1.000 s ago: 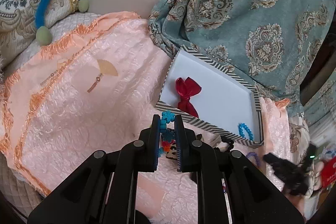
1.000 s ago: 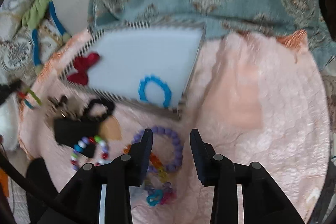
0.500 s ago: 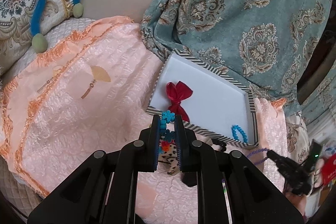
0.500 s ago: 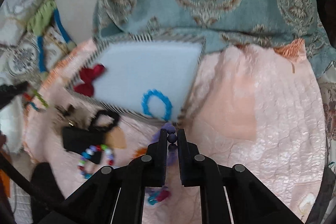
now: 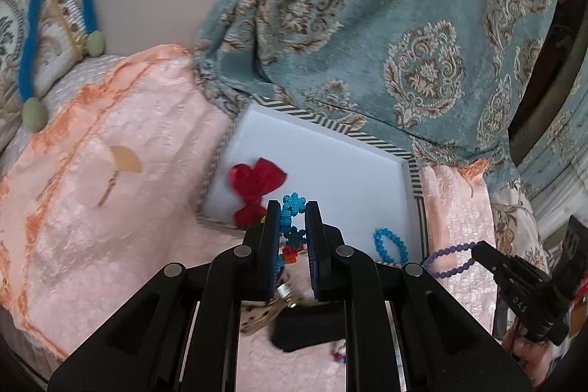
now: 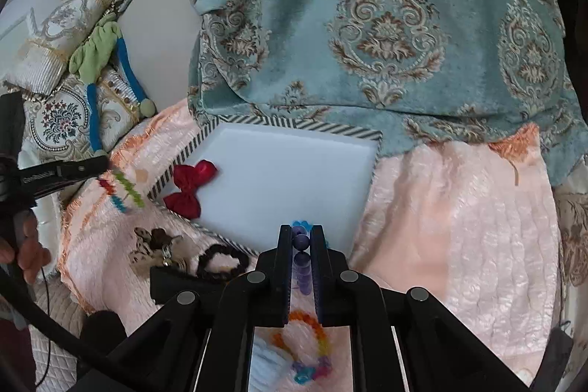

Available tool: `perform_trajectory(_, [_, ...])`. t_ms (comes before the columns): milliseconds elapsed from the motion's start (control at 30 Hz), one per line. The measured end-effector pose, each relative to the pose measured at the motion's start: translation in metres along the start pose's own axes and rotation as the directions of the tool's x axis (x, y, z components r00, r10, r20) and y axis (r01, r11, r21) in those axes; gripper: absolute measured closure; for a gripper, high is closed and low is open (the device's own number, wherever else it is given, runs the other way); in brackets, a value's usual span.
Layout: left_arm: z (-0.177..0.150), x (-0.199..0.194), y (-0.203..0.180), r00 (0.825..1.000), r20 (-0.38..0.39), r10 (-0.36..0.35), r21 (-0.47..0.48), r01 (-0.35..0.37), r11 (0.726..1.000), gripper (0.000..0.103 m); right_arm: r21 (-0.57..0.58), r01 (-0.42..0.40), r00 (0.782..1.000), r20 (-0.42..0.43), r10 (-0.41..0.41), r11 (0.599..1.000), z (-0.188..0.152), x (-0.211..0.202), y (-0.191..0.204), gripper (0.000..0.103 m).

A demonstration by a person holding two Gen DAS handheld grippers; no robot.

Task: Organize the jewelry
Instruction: 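Lower the multicolour bracelet into the tray with the left tool while the right tool drops the purple one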

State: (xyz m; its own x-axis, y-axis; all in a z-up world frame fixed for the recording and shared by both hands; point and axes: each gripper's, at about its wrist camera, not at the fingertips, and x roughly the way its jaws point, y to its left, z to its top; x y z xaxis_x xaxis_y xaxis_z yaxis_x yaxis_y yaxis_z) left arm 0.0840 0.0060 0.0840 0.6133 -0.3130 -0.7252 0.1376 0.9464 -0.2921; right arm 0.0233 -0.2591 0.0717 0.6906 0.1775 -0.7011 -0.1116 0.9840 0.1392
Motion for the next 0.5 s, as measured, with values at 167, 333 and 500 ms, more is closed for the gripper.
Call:
perform_trajectory(167, [0.006,0.03,-0.022,1.0,-0.027,0.003,0.027,-0.003,1.0,0.091,0.0,0.006,1.0,-0.002,-0.006,1.0,0.011,0.018,0.002,0.095])
perform_trajectory(333, [0.01,0.067,-0.038,0.998,-0.066,0.002,0.034,0.0,0.999,0.091,0.037,-0.015,1.0,-0.024,0.016,0.999,0.021,0.048,-0.001,0.095])
perform_trajectory(500, [0.012,0.1,-0.045,0.995,-0.101,0.019,0.046,-0.015,0.999,0.091,0.033,-0.022,0.998,-0.053,0.023,0.999,0.029,0.079,0.0,0.095])
